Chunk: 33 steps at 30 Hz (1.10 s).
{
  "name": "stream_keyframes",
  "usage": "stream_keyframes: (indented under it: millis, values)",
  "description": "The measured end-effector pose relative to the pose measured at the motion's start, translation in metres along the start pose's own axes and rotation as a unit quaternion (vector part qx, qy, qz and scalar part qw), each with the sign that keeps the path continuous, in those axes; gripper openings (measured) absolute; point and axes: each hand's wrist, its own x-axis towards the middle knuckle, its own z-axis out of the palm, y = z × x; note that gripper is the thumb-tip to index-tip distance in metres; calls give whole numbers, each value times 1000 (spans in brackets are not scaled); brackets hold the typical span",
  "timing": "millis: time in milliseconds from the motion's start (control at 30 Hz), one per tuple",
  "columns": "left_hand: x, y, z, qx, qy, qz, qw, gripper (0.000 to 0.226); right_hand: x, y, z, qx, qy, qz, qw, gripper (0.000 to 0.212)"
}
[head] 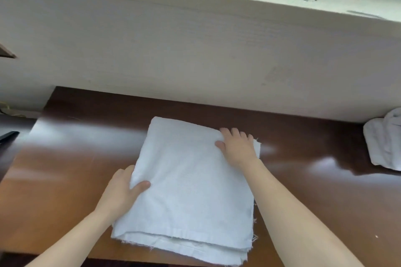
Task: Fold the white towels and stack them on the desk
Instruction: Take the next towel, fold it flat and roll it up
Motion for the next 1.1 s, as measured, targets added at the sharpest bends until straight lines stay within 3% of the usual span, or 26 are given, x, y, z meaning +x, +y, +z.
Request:
stream_keyframes:
  millis: [100,233,400,533,633,733,867,1100]
  values:
    - [29,5,-12,85,53,25,995,34,-26,13,6,39,17,14,999,45]
    - [83,59,-6,183,142,117,966,33,-92,19,35,103,57,135,984,49]
    - [126,137,42,137,100,284,944,37,-163,11,55,106,-17,238,965,50]
    - [95,141,79,154,97,361,915,49,-147,0,57,32,150,204,967,44]
    - [55,112,106,216,40,356,908,55,-105,-14,52,68,180,109,975,48]
    - [40,89,118,278,20,321,905,63,-68,-14,57,60,139,18,988,53]
    - [60,81,98,279,58,288,914,66,-47,-1,64,62,115,19,991,59]
    - [73,63,69,300,61,244,920,66,-47,17,55,48,101,69,991,64]
